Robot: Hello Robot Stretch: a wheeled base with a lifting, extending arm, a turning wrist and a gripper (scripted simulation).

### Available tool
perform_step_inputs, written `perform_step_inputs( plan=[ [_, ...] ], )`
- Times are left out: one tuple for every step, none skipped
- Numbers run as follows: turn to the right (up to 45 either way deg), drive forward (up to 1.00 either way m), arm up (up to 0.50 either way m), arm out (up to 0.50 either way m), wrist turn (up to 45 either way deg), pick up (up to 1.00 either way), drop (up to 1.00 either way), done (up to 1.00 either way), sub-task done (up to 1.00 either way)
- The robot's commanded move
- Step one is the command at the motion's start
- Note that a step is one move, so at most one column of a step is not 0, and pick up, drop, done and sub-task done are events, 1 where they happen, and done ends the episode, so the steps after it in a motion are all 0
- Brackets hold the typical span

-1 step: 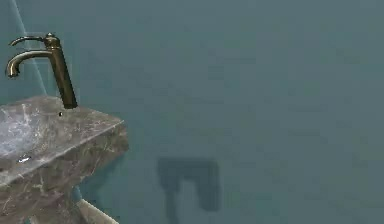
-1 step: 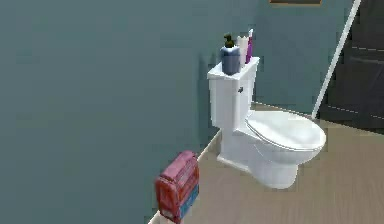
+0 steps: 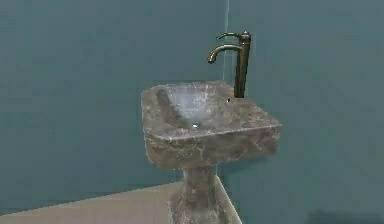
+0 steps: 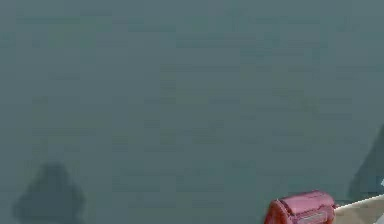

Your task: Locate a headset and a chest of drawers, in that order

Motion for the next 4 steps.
perform_step_inputs(
  plan=[
    [-45.0,0.0,0.0,0.0,0.0,0.0,0.0,0.0,0.0],
    [-45.0,0.0,0.0,0.0,0.0,0.0,0.0,0.0,0.0],
    [-18.0,0.0,0.0,0.0,0.0,0.0,0.0,0.0,0.0],
    [0.0,1.0,0.0,0.0,0.0,0.0,0.0,0.0,0.0]
  ],
)
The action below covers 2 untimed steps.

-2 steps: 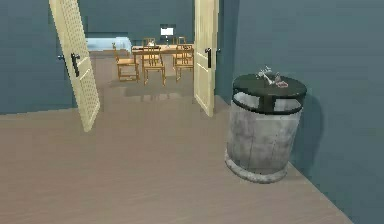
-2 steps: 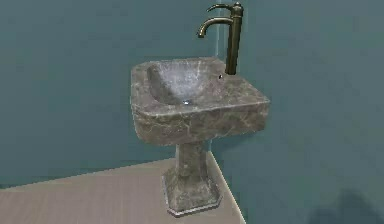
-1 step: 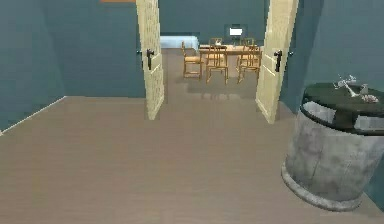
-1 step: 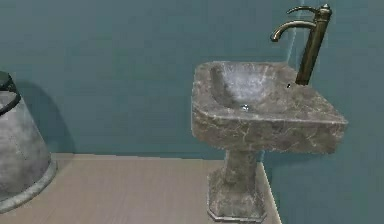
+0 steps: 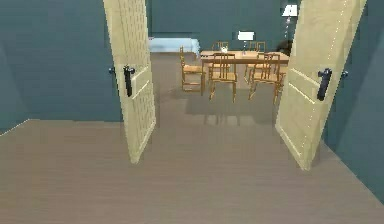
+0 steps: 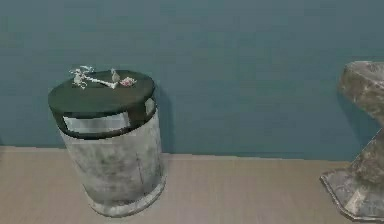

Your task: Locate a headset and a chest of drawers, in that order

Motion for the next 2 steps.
perform_step_inputs(
  plan=[
    [0.0,1.0,0.0,0.0,0.0,0.0,0.0,0.0,0.0],
    [0.0,1.0,0.0,0.0,0.0,0.0,0.0,0.0,0.0]
  ],
)
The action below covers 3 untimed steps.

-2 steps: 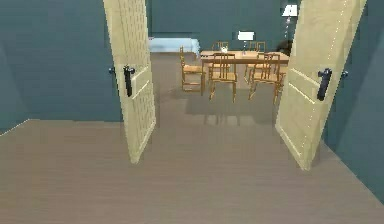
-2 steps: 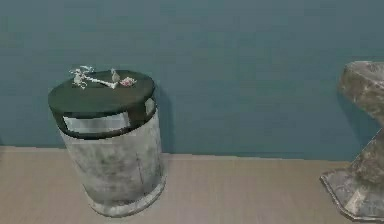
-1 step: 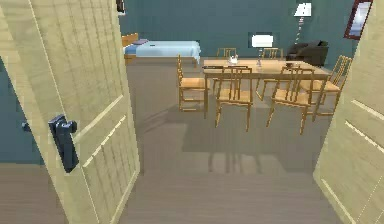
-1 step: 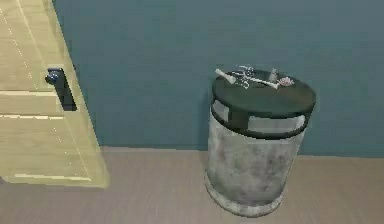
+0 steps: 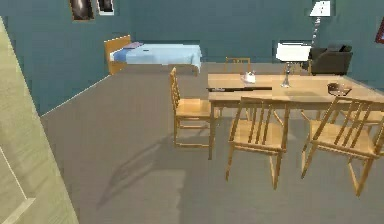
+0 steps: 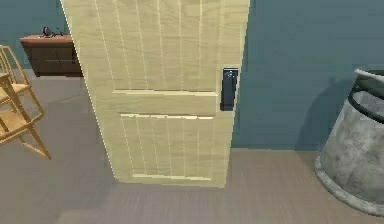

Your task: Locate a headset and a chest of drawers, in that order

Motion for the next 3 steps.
perform_step_inputs(
  plan=[
    [-3.0,0.0,0.0,0.0,0.0,0.0,0.0,0.0,0.0],
    [0.0,0.9,0.0,0.0,0.0,0.0,0.0,0.0,0.0],
    [-30.0,0.0,0.0,0.0,0.0,0.0,0.0,0.0,0.0]
  ],
)
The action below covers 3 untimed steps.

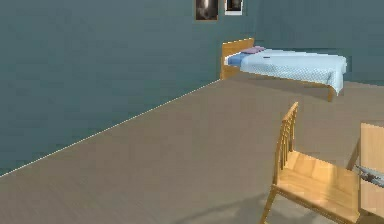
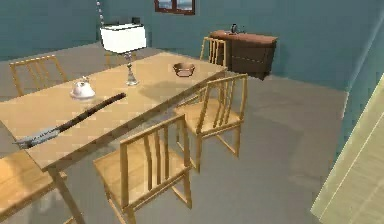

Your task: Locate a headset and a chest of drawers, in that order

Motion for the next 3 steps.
perform_step_inputs(
  plan=[
    [0.0,1.0,0.0,0.0,0.0,0.0,0.0,0.0,0.0],
    [-9.0,0.0,0.0,0.0,0.0,0.0,0.0,0.0,0.0],
    [0.0,0.2,0.0,0.0,0.0,0.0,0.0,0.0,0.0]
  ],
)
